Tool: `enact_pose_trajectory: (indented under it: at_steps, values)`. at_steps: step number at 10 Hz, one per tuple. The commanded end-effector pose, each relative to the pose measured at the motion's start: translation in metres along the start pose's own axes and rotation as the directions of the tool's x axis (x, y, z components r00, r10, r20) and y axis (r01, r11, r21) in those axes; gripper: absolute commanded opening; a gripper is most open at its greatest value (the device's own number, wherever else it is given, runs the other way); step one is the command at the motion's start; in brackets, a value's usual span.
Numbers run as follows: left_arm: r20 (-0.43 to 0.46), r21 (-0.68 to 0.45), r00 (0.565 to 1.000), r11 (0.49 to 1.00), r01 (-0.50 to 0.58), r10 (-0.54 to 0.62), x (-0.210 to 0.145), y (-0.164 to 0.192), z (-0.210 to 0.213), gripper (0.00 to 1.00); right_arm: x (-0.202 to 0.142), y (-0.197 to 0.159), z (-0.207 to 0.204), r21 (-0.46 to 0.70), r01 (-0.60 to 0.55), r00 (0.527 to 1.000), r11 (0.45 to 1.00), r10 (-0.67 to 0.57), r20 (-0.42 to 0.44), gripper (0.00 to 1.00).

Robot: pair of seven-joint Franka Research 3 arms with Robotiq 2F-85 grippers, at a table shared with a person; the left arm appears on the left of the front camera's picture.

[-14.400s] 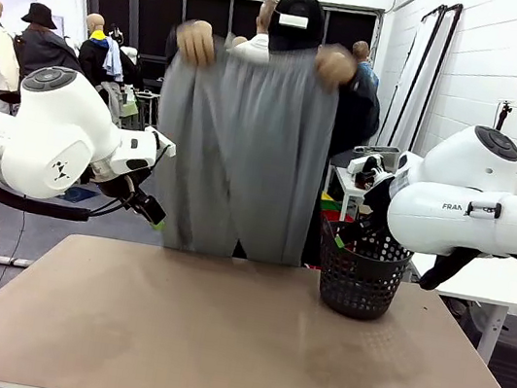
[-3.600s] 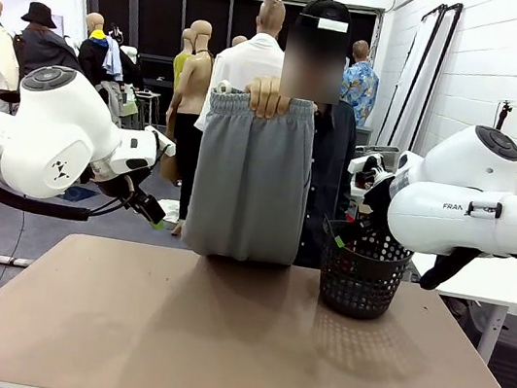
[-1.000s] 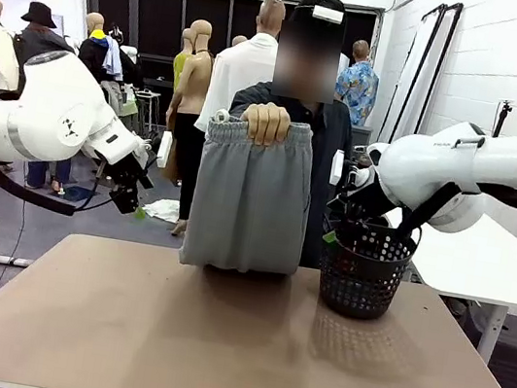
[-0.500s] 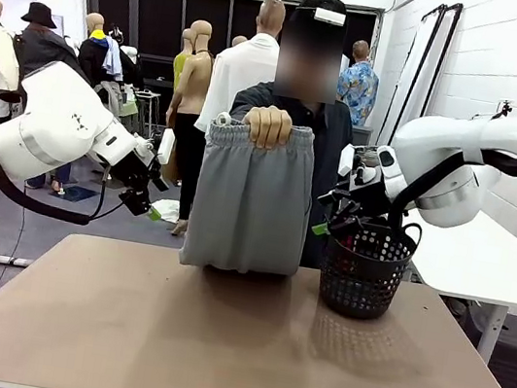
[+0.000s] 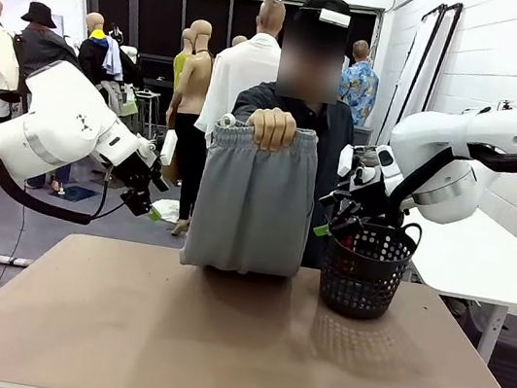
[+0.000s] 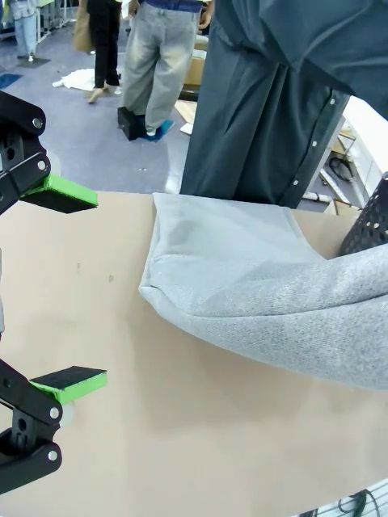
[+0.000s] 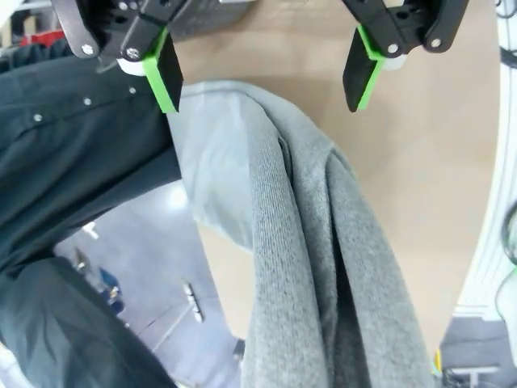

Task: Fold the training pants.
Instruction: Grab both ends of the Training pants handed by a person.

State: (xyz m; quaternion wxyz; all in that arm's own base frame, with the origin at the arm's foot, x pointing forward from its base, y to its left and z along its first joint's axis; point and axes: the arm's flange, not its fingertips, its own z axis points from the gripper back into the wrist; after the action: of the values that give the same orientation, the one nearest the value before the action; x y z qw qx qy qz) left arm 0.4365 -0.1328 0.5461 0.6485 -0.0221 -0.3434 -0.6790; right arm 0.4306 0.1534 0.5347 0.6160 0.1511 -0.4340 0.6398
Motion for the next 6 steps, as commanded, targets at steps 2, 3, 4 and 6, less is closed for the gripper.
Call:
enact_pose_trajectory:
  at_steps: [2, 3, 4, 6]
  values:
    - [0.168, 0.017, 0.985, 0.999, -0.038, 0.034, -0.009, 0.007, -0.021, 1.00, -0.011, -0.008, -0.015, 0.036, 0.027, 0.991, 0.999, -0.032, 0.130, 1.00]
    - [0.202, 0.012, 0.978, 0.999, -0.047, 0.044, -0.009, 0.009, -0.026, 1.00, -0.013, -0.009, -0.018, 0.046, 0.038, 0.988, 0.998, -0.044, 0.145, 1.00]
    - [0.230, 0.004, 0.972, 0.999, -0.048, 0.046, -0.007, 0.009, -0.029, 1.00, -0.013, -0.008, -0.018, 0.053, 0.042, 0.987, 0.998, -0.050, 0.153, 1.00]
    - [0.301, -0.004, 0.953, 0.999, -0.042, 0.042, -0.006, 0.012, -0.034, 1.00, -0.015, -0.009, -0.019, 0.054, 0.041, 0.982, 0.998, -0.050, 0.181, 1.00]
